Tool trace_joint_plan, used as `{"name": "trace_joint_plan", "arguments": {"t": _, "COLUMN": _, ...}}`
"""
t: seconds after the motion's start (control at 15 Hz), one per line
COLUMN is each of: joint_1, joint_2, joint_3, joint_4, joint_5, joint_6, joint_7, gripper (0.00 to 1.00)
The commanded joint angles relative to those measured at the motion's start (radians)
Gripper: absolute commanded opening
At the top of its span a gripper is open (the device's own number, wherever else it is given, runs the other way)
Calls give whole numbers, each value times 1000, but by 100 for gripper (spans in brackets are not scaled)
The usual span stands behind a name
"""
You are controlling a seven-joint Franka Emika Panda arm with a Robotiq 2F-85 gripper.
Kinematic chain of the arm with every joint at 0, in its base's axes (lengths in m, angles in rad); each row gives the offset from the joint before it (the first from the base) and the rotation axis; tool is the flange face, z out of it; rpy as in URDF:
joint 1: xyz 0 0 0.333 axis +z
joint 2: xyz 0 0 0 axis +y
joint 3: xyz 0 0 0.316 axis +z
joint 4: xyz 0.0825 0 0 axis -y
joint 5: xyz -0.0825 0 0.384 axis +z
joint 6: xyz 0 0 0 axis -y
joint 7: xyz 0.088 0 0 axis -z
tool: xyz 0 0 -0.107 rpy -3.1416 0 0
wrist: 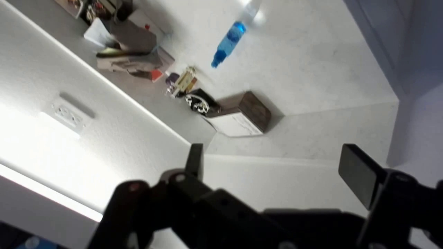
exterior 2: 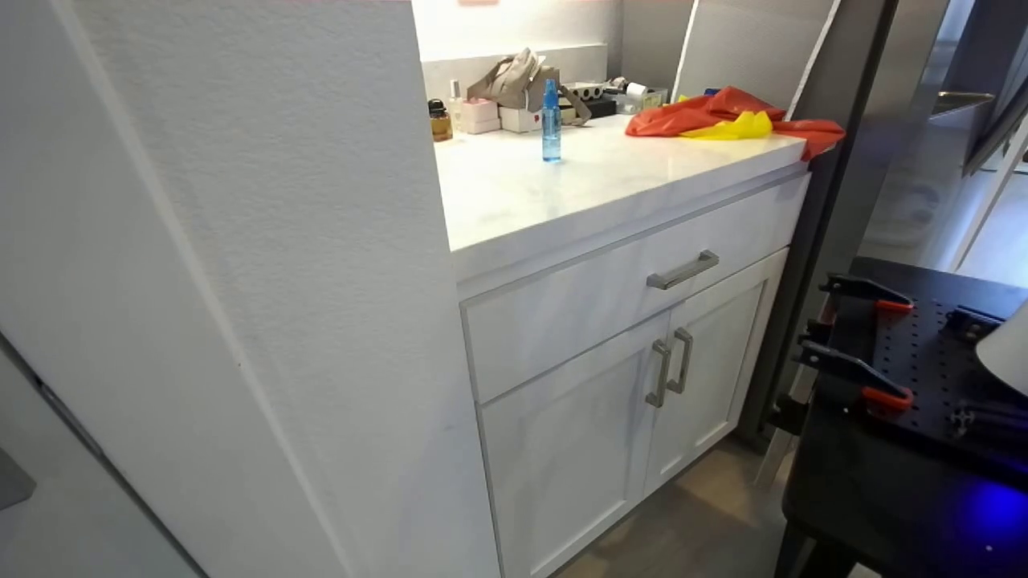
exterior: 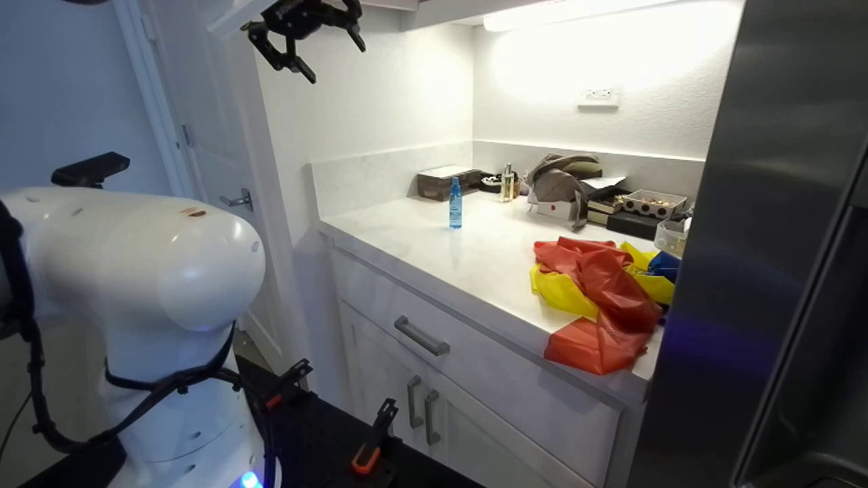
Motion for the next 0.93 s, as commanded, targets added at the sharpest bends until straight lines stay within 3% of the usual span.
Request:
{"name": "trace_joint_plan", "arguments": {"t": 0.0, "joint_1": 50, "joint_2": 35, "joint_3": 38, "joint_4": 1, "joint_5": -16, "joint_6": 172, "joint_7": 21, "gripper": 100}}
{"name": "trace_joint_plan", "arguments": {"t": 0.33, "joint_1": 45, "joint_2": 92, "joint_3": 90, "joint_4": -2, "joint_5": -8, "joint_6": 437, "joint_7": 79, "gripper": 100}}
{"name": "trace_joint_plan", "arguments": {"t": 0.87, "joint_1": 44, "joint_2": 178, "joint_3": 158, "joint_4": 7, "joint_5": 19, "joint_6": 703, "joint_7": 211, "gripper": 100}}
